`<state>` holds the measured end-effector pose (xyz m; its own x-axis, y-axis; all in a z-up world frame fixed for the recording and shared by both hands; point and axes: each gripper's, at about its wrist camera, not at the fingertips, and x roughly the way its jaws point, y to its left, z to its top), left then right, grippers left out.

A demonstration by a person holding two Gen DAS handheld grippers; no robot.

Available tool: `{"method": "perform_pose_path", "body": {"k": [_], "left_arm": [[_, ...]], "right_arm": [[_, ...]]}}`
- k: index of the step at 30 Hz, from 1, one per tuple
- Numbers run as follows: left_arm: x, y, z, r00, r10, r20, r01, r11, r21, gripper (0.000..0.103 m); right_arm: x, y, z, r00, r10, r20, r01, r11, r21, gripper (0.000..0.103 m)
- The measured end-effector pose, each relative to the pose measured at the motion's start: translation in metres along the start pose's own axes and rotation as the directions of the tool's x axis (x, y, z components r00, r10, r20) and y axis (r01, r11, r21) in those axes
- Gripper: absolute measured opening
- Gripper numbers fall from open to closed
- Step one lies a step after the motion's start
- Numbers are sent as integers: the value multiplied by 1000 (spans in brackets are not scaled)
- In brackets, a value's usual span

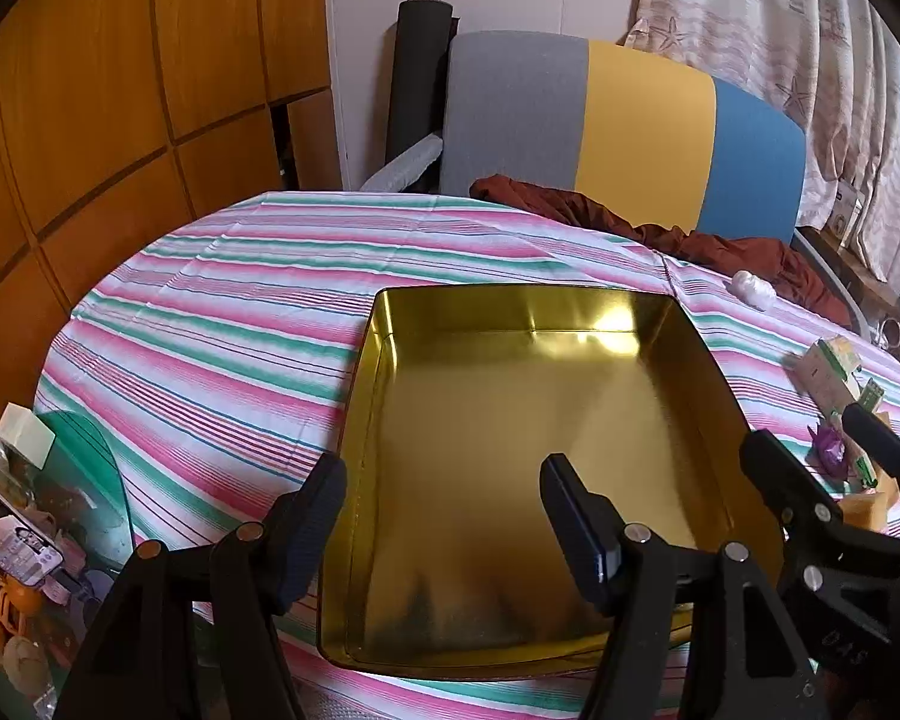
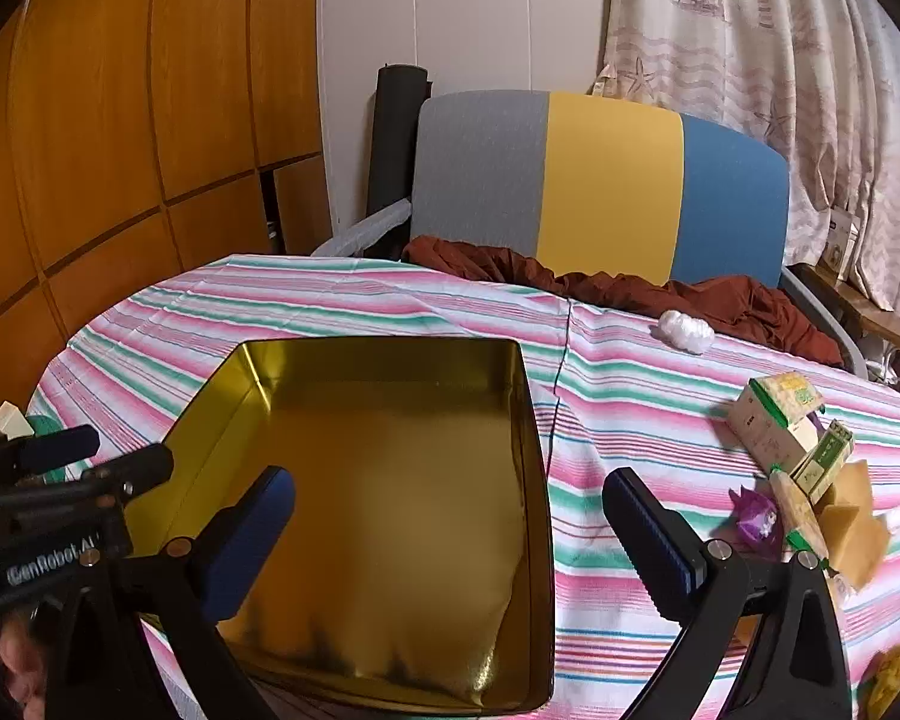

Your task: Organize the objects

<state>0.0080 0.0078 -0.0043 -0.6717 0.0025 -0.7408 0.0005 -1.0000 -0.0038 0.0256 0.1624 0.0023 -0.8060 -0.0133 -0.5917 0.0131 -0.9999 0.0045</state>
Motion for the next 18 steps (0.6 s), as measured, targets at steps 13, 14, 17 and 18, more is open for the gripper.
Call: {"method": "perform_pose_path", "body": {"k": [13, 14, 17, 18], "left_arm": [[-8, -3, -1, 999, 28, 34, -29, 999, 16, 68], [-9, -2, -1, 999, 29, 35, -30, 999, 14, 68], [-9, -1, -2, 999, 32, 35, -33, 999, 4, 68], [-9, 0, -2, 999, 34, 34, -34, 999, 2, 68]], "right_arm": [[5, -5, 0, 999, -31, -19, 31, 999, 29, 103], [5, -5, 0, 999, -32, -19, 33, 999, 28, 103], [5, -4, 0, 999, -31, -17, 32, 999, 26, 103], [5, -4, 0, 999, -33, -16, 34, 999, 25, 103]]}}
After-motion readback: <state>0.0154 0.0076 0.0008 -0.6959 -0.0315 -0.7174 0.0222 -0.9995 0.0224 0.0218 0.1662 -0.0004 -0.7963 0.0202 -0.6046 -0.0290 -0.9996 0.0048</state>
